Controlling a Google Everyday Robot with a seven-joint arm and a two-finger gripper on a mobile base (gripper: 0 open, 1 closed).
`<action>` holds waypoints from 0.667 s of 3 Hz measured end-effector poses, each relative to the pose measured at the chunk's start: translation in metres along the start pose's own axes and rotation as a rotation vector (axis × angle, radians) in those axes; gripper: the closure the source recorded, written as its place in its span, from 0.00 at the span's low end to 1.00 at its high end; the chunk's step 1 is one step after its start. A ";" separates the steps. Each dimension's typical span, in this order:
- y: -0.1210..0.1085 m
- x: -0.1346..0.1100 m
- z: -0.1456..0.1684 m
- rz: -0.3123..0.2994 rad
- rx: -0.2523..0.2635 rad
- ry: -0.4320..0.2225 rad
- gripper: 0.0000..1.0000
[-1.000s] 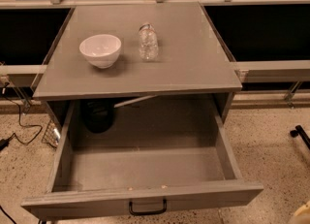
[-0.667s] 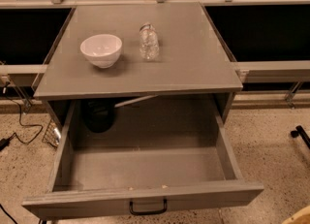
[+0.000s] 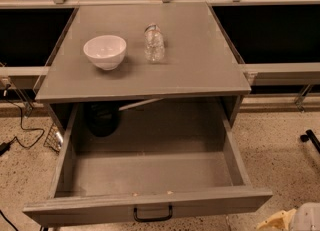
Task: Close top drawer
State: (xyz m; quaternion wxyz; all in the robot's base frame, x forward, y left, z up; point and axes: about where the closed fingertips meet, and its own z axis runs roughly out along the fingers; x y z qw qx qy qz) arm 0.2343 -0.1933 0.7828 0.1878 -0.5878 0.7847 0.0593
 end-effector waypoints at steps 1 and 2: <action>0.003 0.003 0.009 -0.004 0.009 0.000 1.00; 0.006 0.001 0.031 -0.017 0.022 -0.028 1.00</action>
Offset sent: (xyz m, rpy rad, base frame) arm 0.0099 0.0227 -0.0549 0.0404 -0.0976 0.0116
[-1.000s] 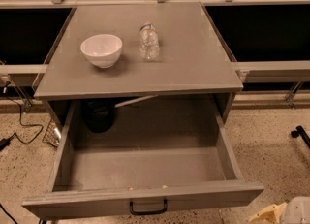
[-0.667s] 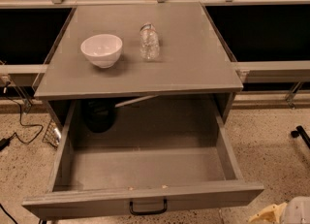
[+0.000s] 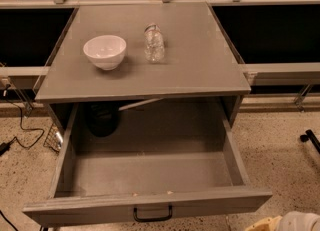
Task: Close top drawer
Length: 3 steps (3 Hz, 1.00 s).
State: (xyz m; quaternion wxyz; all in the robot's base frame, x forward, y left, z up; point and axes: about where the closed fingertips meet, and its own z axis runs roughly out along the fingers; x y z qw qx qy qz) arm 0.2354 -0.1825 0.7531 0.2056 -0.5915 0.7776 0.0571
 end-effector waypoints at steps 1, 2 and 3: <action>-0.005 -0.006 0.022 -0.021 0.021 -0.030 1.00; -0.013 -0.012 0.047 -0.038 0.035 -0.053 1.00; -0.023 -0.016 0.073 -0.050 0.034 -0.056 1.00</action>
Offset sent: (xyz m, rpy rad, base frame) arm 0.0483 0.0350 -0.0548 0.0440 -0.1053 0.0397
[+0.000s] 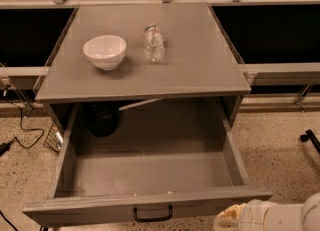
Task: Close top drawer
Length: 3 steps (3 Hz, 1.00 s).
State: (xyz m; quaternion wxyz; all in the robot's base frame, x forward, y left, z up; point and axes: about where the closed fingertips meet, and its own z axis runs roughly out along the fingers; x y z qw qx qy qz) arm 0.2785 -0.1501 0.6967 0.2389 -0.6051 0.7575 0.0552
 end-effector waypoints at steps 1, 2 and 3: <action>-0.010 0.000 0.032 -0.015 -0.003 0.005 1.00; -0.014 0.000 0.049 -0.026 -0.004 0.009 1.00; -0.016 0.002 0.065 -0.035 -0.008 0.015 1.00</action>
Offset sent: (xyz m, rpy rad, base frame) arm 0.0400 0.0201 -0.0564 -0.0226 -0.0074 0.0308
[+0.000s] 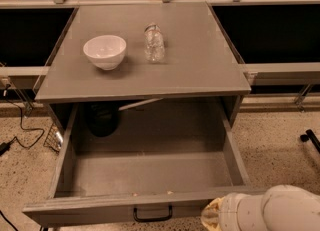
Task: Close top drawer
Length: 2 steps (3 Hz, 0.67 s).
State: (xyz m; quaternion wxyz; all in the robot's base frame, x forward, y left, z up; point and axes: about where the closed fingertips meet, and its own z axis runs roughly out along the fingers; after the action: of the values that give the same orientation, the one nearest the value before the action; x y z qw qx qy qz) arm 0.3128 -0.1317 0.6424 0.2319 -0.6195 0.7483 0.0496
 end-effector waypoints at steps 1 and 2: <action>-0.006 -0.002 0.007 -0.002 0.039 -0.027 1.00; -0.012 -0.005 0.009 -0.013 0.096 -0.069 1.00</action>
Offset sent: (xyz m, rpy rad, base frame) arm 0.0233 0.0080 0.0001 0.0938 -0.2108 -0.0193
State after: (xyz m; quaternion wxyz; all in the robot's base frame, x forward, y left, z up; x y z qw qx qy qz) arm 0.3271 -0.1261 0.6389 0.2871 -0.6104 0.7375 0.0335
